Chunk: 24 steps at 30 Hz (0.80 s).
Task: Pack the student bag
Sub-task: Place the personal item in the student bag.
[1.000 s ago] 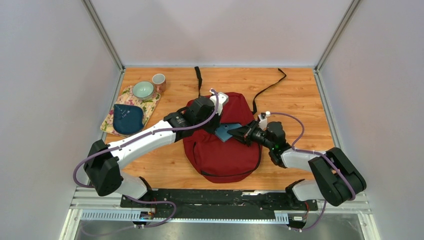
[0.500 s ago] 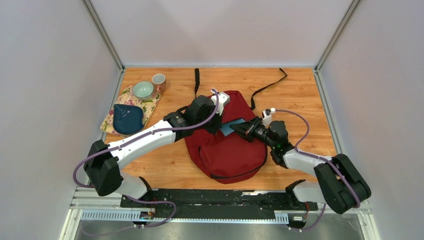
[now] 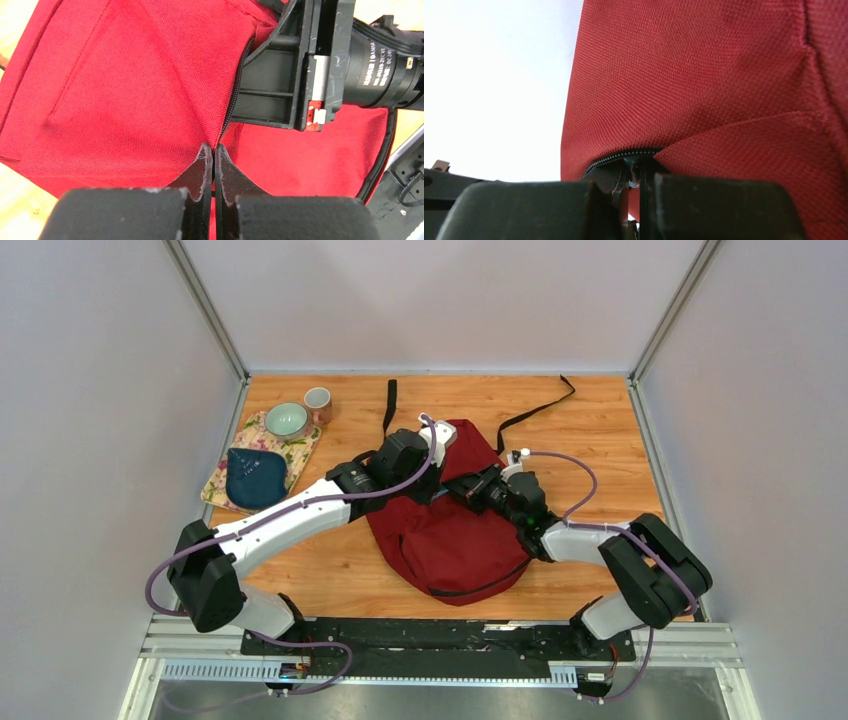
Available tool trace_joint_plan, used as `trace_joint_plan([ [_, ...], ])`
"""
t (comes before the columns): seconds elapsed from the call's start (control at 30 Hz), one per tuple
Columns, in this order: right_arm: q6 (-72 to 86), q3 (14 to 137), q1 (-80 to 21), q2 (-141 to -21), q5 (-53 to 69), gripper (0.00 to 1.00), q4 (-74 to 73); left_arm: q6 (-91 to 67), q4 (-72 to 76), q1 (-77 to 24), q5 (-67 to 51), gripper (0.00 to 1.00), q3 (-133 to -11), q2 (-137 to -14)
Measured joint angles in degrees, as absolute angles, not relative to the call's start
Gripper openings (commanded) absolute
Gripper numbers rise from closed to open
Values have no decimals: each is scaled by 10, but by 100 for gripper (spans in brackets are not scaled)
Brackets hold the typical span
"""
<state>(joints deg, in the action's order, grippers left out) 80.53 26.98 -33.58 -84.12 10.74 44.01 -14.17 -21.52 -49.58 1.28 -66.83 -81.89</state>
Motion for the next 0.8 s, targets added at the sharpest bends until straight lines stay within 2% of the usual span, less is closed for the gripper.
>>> trace_joint_plan([
  [0.2, 798, 300, -359, -880, 48, 0, 440, -143, -216, -496, 34, 0, -669, -819],
  [0.27, 795, 310, -362, -890, 32, 3, 437, -143, -216, -496, 38, 0, -669, -819],
  [0.37, 788, 328, -368, -895, 7, 14, 420, -143, -216, -496, 42, 0, -669, -819],
  [0.5, 764, 353, -376, -890, -18, 41, 359, -143, -216, -496, 49, 0, -669, -819],
  [0.6, 737, 353, -377, -862, -27, 49, 300, -143, -214, -496, 53, 0, -669, -819],
  [0.67, 720, 352, -377, -836, -32, 50, 263, -143, -215, -496, 56, 0, -669, -819],
  [0.8, 696, 342, -376, -788, -41, 41, 221, -144, -216, -497, 61, 0, -669, -818],
])
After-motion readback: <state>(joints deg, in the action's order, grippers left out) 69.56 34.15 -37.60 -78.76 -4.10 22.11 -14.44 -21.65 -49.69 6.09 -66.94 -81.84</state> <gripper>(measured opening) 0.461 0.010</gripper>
